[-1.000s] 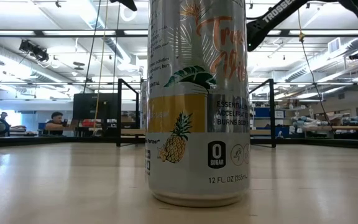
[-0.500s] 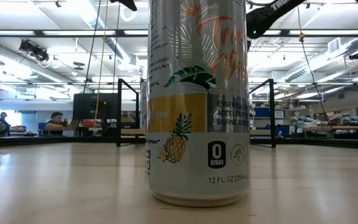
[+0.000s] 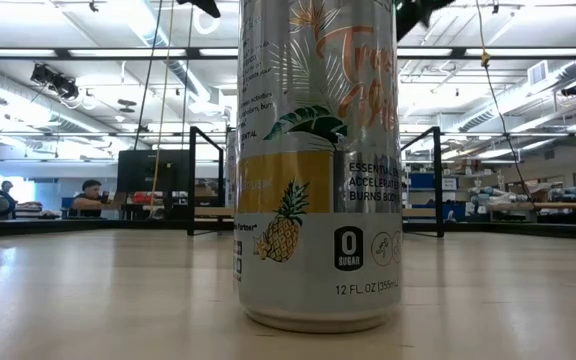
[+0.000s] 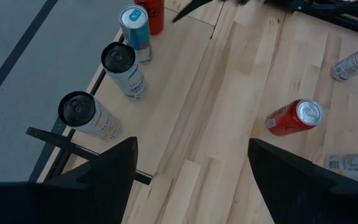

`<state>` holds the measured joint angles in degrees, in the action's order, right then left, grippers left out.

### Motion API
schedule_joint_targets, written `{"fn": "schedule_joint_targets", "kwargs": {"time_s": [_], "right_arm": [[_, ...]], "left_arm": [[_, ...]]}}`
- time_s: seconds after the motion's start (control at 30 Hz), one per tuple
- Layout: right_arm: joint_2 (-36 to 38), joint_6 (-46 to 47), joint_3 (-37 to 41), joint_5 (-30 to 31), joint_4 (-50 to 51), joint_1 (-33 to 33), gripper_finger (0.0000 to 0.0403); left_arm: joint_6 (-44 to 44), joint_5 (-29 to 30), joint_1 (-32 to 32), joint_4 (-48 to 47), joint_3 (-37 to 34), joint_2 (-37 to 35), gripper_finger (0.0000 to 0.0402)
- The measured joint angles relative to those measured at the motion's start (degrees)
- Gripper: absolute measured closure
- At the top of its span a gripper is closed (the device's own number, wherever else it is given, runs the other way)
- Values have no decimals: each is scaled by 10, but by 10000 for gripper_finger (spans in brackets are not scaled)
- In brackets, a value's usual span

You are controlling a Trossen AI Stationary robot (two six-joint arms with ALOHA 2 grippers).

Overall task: Place canned beverage on shelf
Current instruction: Put the red soda can on the shelf aligned with the red can

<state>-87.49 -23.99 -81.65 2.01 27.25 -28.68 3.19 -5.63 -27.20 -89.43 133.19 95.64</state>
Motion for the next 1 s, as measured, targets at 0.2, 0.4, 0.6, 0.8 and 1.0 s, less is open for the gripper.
{"fn": "schedule_joint_targets", "kwargs": {"time_s": [0.2, 0.4, 0.6, 0.8, 1.0], "right_arm": [[73, 82, 0, -40, 119, 42, 27], [131, 177, 0, -148, 199, 95, 27], [145, 227, 8, -152, 258, 170, 27], [145, 240, 94, -152, 192, 259, 27], [145, 245, 175, -131, 91, 322, 27]], "left_arm": [[-1, 0, 0, 0, 0, 0, 95], [-13, 0, 0, 0, 0, 0, 95], [-15, 0, 1, 0, 0, 0, 95], [-26, 0, 2, 1, -5, 0, 95], [-26, 0, 8, 2, -5, 0, 95]]}}
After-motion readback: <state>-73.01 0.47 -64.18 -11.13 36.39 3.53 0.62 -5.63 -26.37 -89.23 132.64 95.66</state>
